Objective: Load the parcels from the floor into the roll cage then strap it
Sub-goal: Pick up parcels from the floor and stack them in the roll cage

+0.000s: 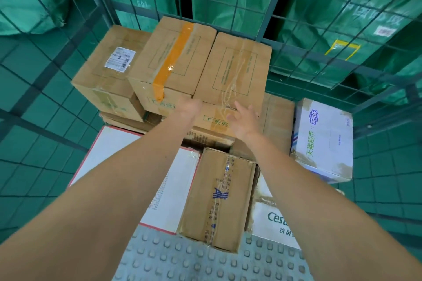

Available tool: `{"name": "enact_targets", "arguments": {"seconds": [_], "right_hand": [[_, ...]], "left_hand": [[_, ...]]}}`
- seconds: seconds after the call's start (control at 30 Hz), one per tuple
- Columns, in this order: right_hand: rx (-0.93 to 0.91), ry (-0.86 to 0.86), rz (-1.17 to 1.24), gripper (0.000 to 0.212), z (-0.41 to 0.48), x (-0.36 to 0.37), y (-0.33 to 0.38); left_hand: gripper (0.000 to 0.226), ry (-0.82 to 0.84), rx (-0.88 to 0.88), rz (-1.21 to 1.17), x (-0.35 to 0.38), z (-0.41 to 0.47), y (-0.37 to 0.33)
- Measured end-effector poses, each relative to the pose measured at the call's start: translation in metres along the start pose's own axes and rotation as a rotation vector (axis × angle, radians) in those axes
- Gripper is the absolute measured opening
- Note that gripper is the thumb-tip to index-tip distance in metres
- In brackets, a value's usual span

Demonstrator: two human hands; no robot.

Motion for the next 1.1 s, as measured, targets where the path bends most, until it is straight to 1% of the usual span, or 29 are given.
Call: {"name": "enact_targets", "arguments": {"seconds": [0.03, 0.13, 0.4, 0.5, 0.63, 0.73, 0.8, 0.83, 0.9, 0.93, 1.0, 1.03, 1.07, 1.1], "right_hand": [[-0.002, 0.007, 0.037, 0.057, -0.010, -0.001, 0.004], [-0.020, 0.016, 0.140, 0.057, -0.046, -0.002, 0.016], [-0.026, 0.023, 0.304, 0.052, -0.163, 0.008, 0.043], [-0.023, 0.034, 0.335, 0.050, -0.217, 0.016, 0.053], [-0.008, 0.046, 0.382, 0.051, -0.280, 0.044, 0.065], [-0.053, 0.063, 0.382, 0.042, -0.319, 0.074, 0.072], [-0.078, 0.102, 0.371, 0.039, -0.341, 0.092, 0.077], [-0.084, 0.120, 0.382, 0.037, -0.351, 0.100, 0.079], [-0.087, 0.130, 0.402, 0.021, -0.369, 0.114, 0.086], [-0.092, 0.139, 0.400, 0.018, -0.379, 0.121, 0.091], [-0.128, 0.174, 0.373, 0.023, -0.397, 0.135, 0.099], [-0.142, 0.198, 0.358, 0.034, -0.405, 0.142, 0.102], [-0.157, 0.227, 0.340, 0.042, -0.413, 0.150, 0.107], [-0.176, 0.260, 0.321, 0.046, -0.419, 0.158, 0.110]], "left_hand": [[0.054, 0.031, -0.006, 0.000, -0.006, -0.015, -0.001], [0.052, 0.035, 0.035, 0.035, -0.024, -0.039, 0.009], [0.029, 0.042, 0.016, -0.057, -0.081, -0.124, 0.043], [0.037, 0.027, 0.032, -0.069, -0.111, -0.158, 0.066], [0.038, 0.006, 0.078, -0.067, -0.159, -0.204, 0.098], [0.024, -0.007, 0.118, -0.077, -0.199, -0.240, 0.127], [0.031, -0.035, 0.127, -0.086, -0.225, -0.260, 0.147], [0.031, -0.055, 0.139, -0.088, -0.237, -0.271, 0.156], [0.022, -0.086, 0.156, -0.105, -0.259, -0.292, 0.172], [0.024, -0.104, 0.150, -0.116, -0.270, -0.301, 0.180], [0.035, -0.154, 0.137, -0.134, -0.291, -0.317, 0.198], [0.031, -0.186, 0.141, -0.139, -0.301, -0.326, 0.206], [0.020, -0.217, 0.137, -0.156, -0.311, -0.337, 0.213], [0.011, -0.258, 0.120, -0.178, -0.320, -0.343, 0.221]]}}
Point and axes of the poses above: each hand's wrist, its own z-axis towards the middle knuckle, its own x-axis out of the palm, y = z × x, the point moved 1 cm from there along z, towards the middle knuckle, and after that the axes turned 5 degrees about z, right-handed, at the moved point
